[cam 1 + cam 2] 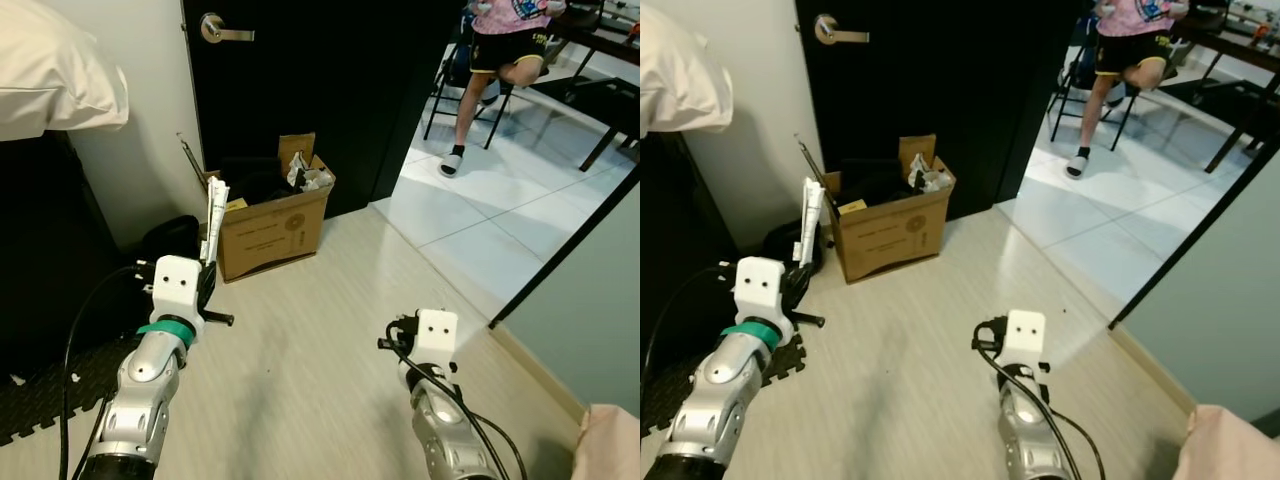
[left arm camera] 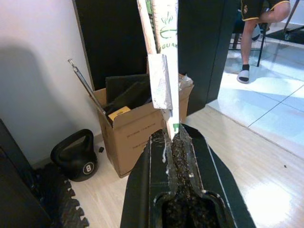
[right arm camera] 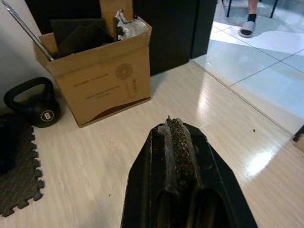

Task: Clean up the room

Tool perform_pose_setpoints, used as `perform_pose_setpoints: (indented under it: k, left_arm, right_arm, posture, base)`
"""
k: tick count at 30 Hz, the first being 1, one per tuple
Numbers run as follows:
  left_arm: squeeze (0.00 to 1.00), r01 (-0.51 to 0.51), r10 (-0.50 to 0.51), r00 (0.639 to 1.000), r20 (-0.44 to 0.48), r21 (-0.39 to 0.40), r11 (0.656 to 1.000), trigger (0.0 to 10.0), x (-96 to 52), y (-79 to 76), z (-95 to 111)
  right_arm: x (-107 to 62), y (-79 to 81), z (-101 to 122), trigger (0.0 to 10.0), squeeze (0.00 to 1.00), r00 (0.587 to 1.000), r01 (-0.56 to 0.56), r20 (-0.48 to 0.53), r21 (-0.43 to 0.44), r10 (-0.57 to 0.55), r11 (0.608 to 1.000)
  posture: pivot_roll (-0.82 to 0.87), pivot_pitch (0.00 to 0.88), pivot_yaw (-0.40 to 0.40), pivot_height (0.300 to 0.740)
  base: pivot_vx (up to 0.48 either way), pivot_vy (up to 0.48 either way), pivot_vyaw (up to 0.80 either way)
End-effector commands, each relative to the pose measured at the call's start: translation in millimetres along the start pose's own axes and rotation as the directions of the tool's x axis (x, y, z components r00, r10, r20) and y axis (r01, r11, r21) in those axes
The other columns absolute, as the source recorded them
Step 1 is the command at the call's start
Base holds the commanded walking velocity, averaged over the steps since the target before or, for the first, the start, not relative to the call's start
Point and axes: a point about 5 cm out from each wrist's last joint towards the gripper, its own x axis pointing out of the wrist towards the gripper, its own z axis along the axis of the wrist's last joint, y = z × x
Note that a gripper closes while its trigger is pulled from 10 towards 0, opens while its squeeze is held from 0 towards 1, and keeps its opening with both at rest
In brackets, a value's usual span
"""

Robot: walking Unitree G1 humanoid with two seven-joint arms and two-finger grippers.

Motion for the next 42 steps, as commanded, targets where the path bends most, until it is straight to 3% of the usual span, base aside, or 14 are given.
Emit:
perform_pose_setpoints:
  k: [1,7,17,42]
  left_arm:
    - [0.00,0.010,-0.010,1.000,-0.005,-0.007,1.000,10.0,-1.2,-2.3,-0.9]
    - [0.00,0.014,-0.014,1.000,0.002,-0.010,1.000,10.0,-0.2,-3.3,0.1]
    - [0.00,0.012,-0.012,1.000,0.003,-0.011,1.000,10.0,-0.3,-0.8,0.7]
    - [0.00,0.006,-0.006,1.000,0.000,-0.027,1.000,10.0,-1.2,-3.7,-0.8]
  right_arm:
    - [-0.4,-2.5,-0.6,10.0,0.00,1.000,0.009,-0.007,0.013,-0.009,1.000]
    - [-0.9,-1.9,0.1,10.0,0.00,1.000,0.005,-0.003,0.022,-0.005,1.000]
    - [-1.0,-1.4,0.3,10.0,0.00,1.000,-0.005,-0.001,0.027,0.005,1.000]
    - [-1.5,-4.6,2.0,10.0,0.00,1.000,-0.015,-0.001,0.015,0.015,1.000]
  posture:
    - [0.10,0.000,0.008,0.740]
    - [0.10,0.000,0.011,0.740]
    - [0.10,0.000,0.010,0.740]
    - [0.09,0.000,-0.001,0.740]
  base:
    - [0.341,0.000,0.00]
    - [0.370,0.000,0.00]
    - [0.396,0.000,-0.74]
    - [0.404,0.000,0.00]
